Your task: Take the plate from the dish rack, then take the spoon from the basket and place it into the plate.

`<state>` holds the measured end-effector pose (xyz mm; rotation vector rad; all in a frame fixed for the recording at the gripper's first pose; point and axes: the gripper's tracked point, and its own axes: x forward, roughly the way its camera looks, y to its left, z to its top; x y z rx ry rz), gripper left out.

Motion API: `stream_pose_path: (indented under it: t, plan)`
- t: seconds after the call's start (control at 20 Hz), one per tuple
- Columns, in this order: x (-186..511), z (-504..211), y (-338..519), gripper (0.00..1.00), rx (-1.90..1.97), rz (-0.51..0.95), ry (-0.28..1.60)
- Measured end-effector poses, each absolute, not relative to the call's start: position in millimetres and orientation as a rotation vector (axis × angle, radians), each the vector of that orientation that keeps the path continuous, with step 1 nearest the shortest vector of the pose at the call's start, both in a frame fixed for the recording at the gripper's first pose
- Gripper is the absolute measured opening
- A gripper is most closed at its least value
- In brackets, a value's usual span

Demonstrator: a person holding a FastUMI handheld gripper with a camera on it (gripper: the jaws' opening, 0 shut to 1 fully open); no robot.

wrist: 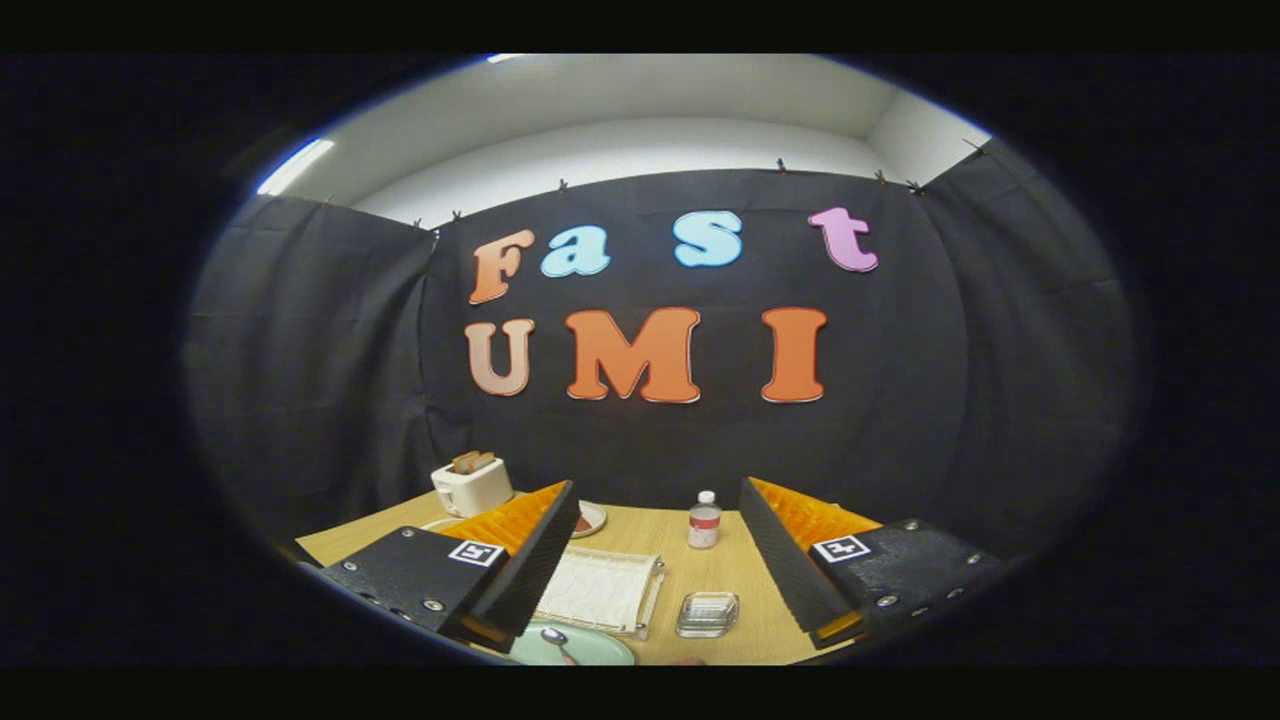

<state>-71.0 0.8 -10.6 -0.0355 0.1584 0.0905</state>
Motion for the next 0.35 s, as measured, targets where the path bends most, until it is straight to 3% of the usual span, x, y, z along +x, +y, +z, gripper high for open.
stream_pose_path:
  t: [0.35]
  plan:
    - [-64,15,-11,0.96,-0.037,0.064,0.077]
